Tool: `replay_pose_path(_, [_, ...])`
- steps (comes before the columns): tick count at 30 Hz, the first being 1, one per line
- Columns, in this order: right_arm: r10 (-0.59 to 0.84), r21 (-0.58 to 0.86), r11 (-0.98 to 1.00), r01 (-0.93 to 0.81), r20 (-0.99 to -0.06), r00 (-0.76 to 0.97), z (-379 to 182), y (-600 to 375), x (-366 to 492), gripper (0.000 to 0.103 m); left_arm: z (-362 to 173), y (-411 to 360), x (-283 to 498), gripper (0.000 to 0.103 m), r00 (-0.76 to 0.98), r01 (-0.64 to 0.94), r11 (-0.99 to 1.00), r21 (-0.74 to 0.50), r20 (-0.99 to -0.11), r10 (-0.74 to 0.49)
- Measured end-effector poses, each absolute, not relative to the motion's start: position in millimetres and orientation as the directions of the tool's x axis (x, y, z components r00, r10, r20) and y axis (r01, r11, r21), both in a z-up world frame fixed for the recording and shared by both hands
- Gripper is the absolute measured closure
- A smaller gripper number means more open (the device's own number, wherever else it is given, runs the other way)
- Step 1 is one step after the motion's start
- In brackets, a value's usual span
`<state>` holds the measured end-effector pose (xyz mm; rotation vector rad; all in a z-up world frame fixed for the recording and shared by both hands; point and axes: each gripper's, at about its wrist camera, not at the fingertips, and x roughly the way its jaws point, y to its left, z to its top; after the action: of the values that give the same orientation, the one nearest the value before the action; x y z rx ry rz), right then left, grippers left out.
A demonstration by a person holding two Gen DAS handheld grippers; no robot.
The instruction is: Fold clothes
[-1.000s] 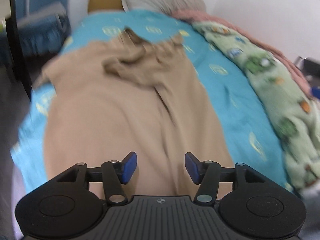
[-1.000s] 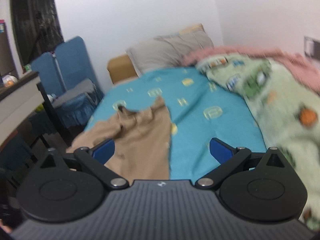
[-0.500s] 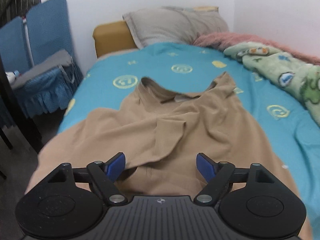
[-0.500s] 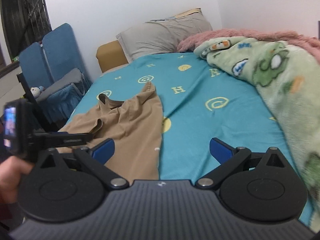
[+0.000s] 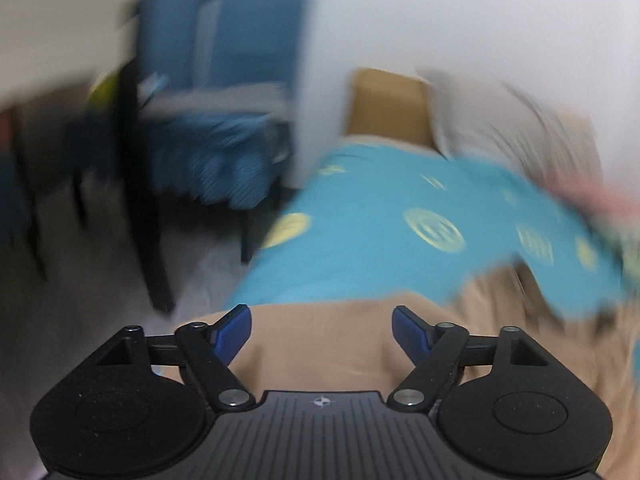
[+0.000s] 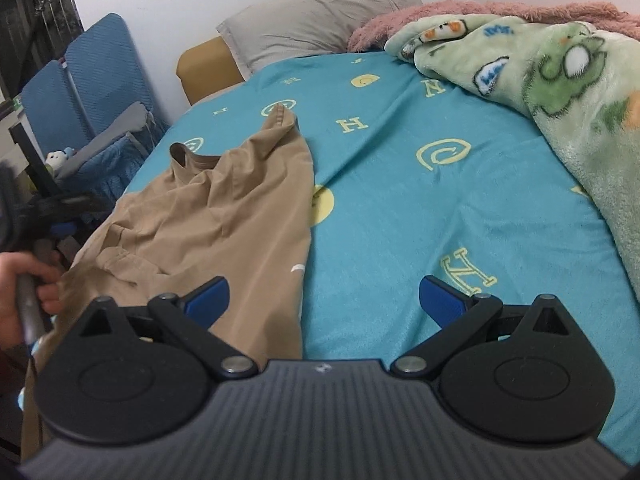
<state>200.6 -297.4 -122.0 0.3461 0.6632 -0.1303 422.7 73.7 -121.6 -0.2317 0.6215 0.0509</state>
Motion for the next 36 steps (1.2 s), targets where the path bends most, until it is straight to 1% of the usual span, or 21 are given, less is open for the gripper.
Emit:
replay_pose_path(1, [-0.007, 0.275, 0.934, 0.227, -0.624, 0.782, -122, -297, 200, 0.000, -124, 98, 421, 0.022, 0.805, -0.166, 0.946, -0.279, -0.593, -0.033])
replay_pose_path(3, [-0.004, 0.276, 0.934, 0.225, -0.625, 0.780, -122, -296, 201, 0.000, -135, 142, 415, 0.021, 0.781, -0.265, 0.879, -0.396, -0.623, -0.045])
replay_pose_path(8, [0.003, 0.270, 0.938, 0.217, -0.634, 0.773, -123, -292, 202, 0.000, -159, 175, 405, 0.021, 0.747, -0.311, 0.784, -0.538, -0.648, -0.149])
replay_pose_path(12, [0.005, 0.264, 0.940, 0.218, -0.646, 0.763, -126, -289, 202, 0.000, -178, 201, 397, 0.023, 0.720, -0.349, 0.690, -0.634, -0.653, -0.236])
replay_pose_path(14, [0.003, 0.258, 0.942, 0.216, -0.648, 0.762, -126, -288, 203, 0.000, -188, 214, 393, 0.030, 0.707, -0.369, 0.638, -0.676, -0.650, -0.279])
replay_pose_path(16, [0.003, 0.255, 0.943, 0.213, -0.649, 0.761, -127, -288, 203, 0.000, -198, 227, 389, 0.045, 0.695, -0.390, 0.582, -0.713, -0.643, -0.323])
replay_pose_path(17, [0.004, 0.254, 0.944, 0.213, -0.650, 0.760, -127, -288, 203, 0.000, -196, 225, 387, 0.051, 0.698, -0.388, 0.597, -0.702, -0.647, -0.307])
replay_pose_path(18, [0.005, 0.254, 0.944, 0.212, -0.651, 0.759, -128, -288, 203, 0.000, -194, 224, 386, 0.065, 0.702, -0.386, 0.618, -0.685, -0.653, -0.284])
replay_pose_path(19, [0.008, 0.257, 0.943, 0.211, -0.652, 0.758, -128, -288, 203, 0.000, -193, 222, 386, 0.076, 0.706, -0.377, 0.636, -0.674, -0.653, -0.273])
replay_pose_path(21, [0.014, 0.262, 0.942, 0.208, -0.652, 0.758, -128, -288, 203, 0.000, -190, 220, 388, 0.084, 0.710, -0.368, 0.664, -0.651, -0.658, -0.252])
replay_pose_path(24, [0.020, 0.272, 0.939, 0.209, -0.651, 0.759, -128, -288, 203, 0.000, -180, 218, 388, 0.087, 0.725, -0.349, 0.695, -0.629, -0.651, -0.225])
replay_pose_path(29, [0.031, 0.289, 0.933, 0.213, -0.656, 0.754, -129, -290, 203, 0.000, -164, 211, 388, 0.086, 0.738, -0.313, 0.754, -0.577, -0.647, -0.189])
replay_pose_path(32, [0.037, 0.297, 0.931, 0.212, -0.655, 0.755, -129, -290, 202, 0.000, -160, 210, 386, 0.084, 0.744, -0.321, 0.764, -0.560, -0.648, -0.162])
replay_pose_path(33, [0.038, 0.297, 0.932, 0.210, -0.654, 0.755, -129, -290, 201, 0.000, -159, 210, 386, 0.081, 0.748, -0.328, 0.765, -0.555, -0.647, -0.148])
replay_pose_path(36, [0.044, 0.300, 0.931, 0.210, -0.660, 0.750, -131, -290, 201, 0.000, -160, 211, 384, 0.080, 0.758, -0.330, 0.760, -0.560, -0.637, -0.140])
